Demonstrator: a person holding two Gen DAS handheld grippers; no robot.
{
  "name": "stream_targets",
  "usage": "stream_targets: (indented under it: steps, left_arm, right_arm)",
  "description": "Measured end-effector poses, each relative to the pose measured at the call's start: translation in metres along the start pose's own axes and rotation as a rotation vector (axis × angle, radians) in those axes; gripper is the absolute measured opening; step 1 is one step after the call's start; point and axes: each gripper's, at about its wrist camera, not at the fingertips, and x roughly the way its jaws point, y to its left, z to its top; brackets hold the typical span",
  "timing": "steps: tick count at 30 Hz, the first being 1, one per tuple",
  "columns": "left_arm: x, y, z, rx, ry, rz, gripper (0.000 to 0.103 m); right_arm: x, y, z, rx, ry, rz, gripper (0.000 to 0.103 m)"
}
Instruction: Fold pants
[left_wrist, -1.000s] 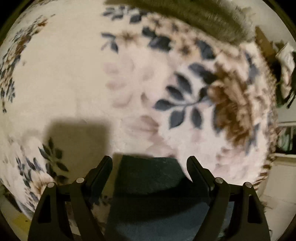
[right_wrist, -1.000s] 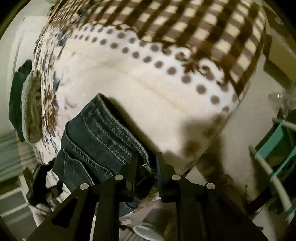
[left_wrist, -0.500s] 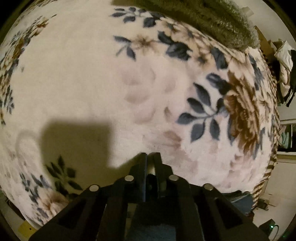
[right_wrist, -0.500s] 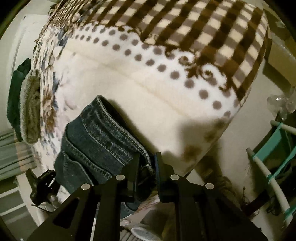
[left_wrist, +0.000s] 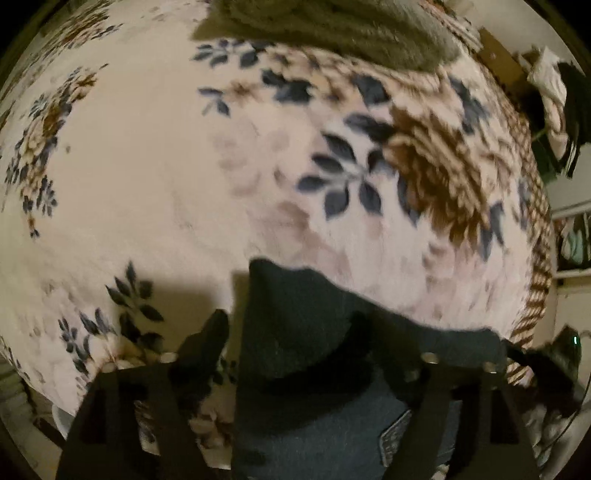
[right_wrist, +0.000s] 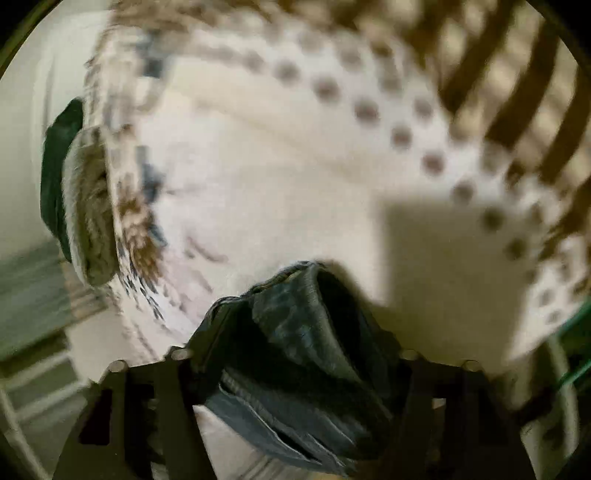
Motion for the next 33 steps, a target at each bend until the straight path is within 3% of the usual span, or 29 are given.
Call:
stream_targets:
  steps: [1, 2, 6, 7, 12, 15, 17, 19, 22, 25, 28, 30, 33]
  left_arm:
    - [0.004, -0.006, -0.002, 0.009, 0.002, 0.009, 0.086]
    - [0.006, -0.006, -0.004, 0.014, 0.005, 0.011, 0.086]
    - [0.021, -0.003, -0.013, 0.026, 0.047, 0.022, 0.089]
    - [0.024, -0.001, -0.015, 0.027, 0.055, 0.024, 0.094]
    - [0.02, 0.008, -0.019, 0.018, 0.058, 0.025, 0.095]
    - [0.004, 0.013, -0.029, 0.006, 0.045, 0.015, 0.095]
    - [-0.007, 0.017, -0.044, 0.003, 0.041, -0.001, 0.095]
    - [-0.014, 0.024, -0.065, -0.021, 0.046, -0.006, 0.095]
    - [-0.01, 0.047, -0.096, -0.155, 0.083, -0.07, 0.095]
    - [0.001, 0.072, -0.128, -0.319, 0.138, -0.137, 0.094]
    - [0.008, 0.084, -0.147, -0.437, 0.163, -0.228, 0.092]
    - [0.014, 0.089, -0.153, -0.517, 0.169, -0.307, 0.086]
    - [0.02, 0.097, -0.161, -0.645, 0.163, -0.384, 0.066]
  right_arm:
    - [0.001, 0.003, 0.0, -0.01, -0.012, 0.024, 0.021]
    - [0.0, 0.009, -0.001, -0.04, -0.026, 0.003, 0.016]
    - [-0.017, 0.04, -0.011, -0.184, -0.127, -0.109, 0.011]
    - [-0.015, 0.037, -0.008, -0.172, -0.124, -0.113, 0.011]
    - [-0.008, 0.027, -0.002, -0.153, -0.078, -0.082, 0.013]
    - [-0.024, 0.016, -0.01, -0.119, -0.065, -0.038, 0.032]
    - [-0.043, 0.002, -0.025, -0.089, -0.094, -0.015, 0.053]
    - [-0.058, -0.021, -0.046, -0.044, -0.104, 0.005, 0.056]
    - [-0.058, -0.059, -0.075, 0.073, -0.055, 0.046, 0.056]
    - [-0.039, -0.087, -0.096, 0.187, 0.015, 0.175, 0.056]
    - [-0.02, -0.09, -0.105, 0.203, 0.041, 0.217, 0.056]
    - [-0.011, -0.086, -0.106, 0.184, 0.057, 0.226, 0.056]
    - [-0.002, -0.073, -0.105, 0.144, 0.058, 0.177, 0.056]
